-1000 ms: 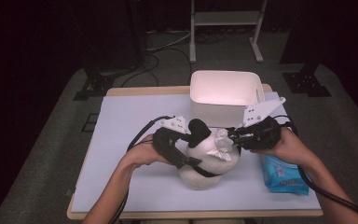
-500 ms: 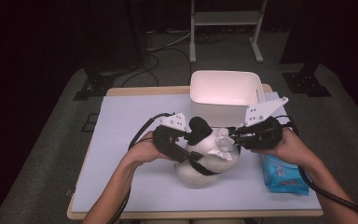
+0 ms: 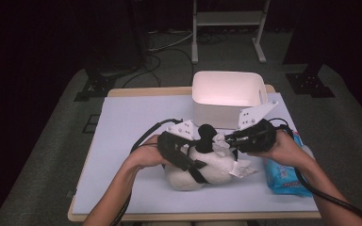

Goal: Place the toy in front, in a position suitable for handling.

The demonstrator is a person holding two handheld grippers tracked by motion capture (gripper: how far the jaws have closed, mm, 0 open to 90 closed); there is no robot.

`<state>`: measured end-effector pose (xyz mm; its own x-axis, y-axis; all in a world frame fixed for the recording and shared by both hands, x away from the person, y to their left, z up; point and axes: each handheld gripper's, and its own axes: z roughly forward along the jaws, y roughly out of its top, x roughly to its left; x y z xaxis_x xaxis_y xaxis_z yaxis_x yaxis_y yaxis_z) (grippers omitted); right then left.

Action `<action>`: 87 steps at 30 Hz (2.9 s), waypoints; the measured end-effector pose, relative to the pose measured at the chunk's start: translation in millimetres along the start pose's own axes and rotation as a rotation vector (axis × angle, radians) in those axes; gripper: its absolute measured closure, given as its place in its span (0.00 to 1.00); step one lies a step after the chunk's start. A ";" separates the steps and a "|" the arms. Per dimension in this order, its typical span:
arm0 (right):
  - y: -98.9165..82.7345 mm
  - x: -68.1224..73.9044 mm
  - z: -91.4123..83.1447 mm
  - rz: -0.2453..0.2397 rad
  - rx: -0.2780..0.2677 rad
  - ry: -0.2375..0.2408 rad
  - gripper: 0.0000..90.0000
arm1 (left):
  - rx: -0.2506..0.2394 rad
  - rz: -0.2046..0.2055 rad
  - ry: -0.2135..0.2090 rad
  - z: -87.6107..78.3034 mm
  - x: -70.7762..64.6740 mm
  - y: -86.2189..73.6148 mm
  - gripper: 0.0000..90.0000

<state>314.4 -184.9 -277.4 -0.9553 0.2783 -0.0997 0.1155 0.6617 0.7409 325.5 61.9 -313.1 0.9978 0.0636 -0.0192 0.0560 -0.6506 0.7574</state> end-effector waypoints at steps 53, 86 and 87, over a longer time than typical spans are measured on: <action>-34.8 -8.7 1.2 0.055 0.061 -0.066 0.89 | 0.061 -0.045 0.022 14.1 8.2 1.7 0.25; -79.6 -19.4 2.3 0.176 0.093 -0.088 0.89 | 0.119 -0.076 0.105 4.3 20.5 -32.7 0.42; -79.8 -20.0 4.1 0.181 0.091 -0.085 0.89 | 0.119 -0.073 0.109 1.7 20.4 -31.5 0.42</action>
<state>325.4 -240.5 -337.3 -0.8909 0.4532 -0.0286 0.3108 0.6544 0.6893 344.1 82.3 -338.5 0.9814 0.1918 0.0043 0.1388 -0.7257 0.6739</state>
